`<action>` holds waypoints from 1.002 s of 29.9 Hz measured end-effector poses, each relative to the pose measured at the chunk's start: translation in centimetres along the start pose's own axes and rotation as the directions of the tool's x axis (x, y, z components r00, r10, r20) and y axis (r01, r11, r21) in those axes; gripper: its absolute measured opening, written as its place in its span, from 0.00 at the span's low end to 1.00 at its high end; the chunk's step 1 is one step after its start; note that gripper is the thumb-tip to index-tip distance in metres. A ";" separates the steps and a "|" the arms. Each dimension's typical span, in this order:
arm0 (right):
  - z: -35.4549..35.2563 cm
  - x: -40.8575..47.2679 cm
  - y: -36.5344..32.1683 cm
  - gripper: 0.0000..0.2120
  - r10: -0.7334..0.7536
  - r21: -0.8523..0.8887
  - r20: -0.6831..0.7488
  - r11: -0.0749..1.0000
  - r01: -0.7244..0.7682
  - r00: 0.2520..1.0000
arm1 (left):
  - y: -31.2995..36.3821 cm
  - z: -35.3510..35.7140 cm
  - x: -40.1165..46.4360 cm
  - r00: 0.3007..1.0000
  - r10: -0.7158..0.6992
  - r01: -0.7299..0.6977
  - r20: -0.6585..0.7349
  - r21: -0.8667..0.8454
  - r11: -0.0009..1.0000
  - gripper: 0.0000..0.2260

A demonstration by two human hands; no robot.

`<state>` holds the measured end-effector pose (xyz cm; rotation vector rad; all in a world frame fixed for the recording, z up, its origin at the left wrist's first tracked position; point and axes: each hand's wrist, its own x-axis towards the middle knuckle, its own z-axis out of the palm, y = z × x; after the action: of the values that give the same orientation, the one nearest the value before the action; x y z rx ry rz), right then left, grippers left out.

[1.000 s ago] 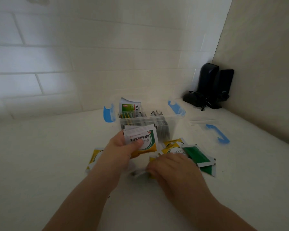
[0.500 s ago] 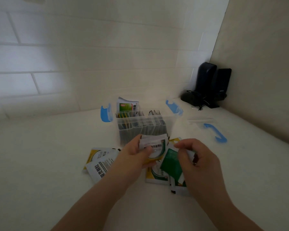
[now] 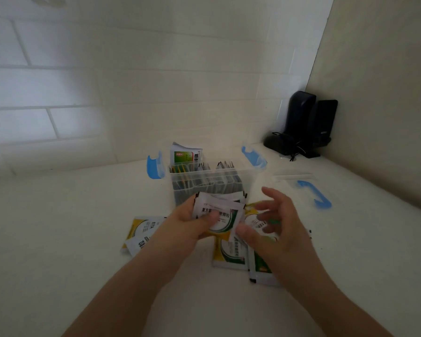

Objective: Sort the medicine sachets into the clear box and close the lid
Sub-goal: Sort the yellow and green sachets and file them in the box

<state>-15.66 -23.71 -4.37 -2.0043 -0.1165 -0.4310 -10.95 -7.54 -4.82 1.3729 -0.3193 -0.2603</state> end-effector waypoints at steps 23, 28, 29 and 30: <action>1.1 0.5 -3.7 0.25 0.038 0.345 0.228 0.931 -0.117 0.973 | 2.4 3.0 -0.3 0.911 0.274 -0.311 -0.308 -0.078 0.947 0.05; 2.4 5.1 -6.2 0.21 -0.038 0.307 0.073 0.952 0.014 0.997 | 5.4 3.6 1.2 0.855 0.416 -0.429 -0.311 0.029 0.903 0.05; 2.4 6.5 -6.6 0.20 -0.047 0.280 0.060 0.959 0.028 0.997 | 6.3 2.9 1.9 0.838 0.479 -0.458 -0.261 0.141 0.878 0.06; 2.3 8.1 -7.0 0.17 -0.057 0.247 0.059 0.968 0.041 0.997 | 7.1 1.9 3.0 0.827 0.520 -0.463 -0.211 0.269 0.845 0.06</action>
<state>-9.45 -19.35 3.48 -1.7743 -0.2491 -0.3639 -8.91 -9.05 2.68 1.4572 -0.4655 0.4104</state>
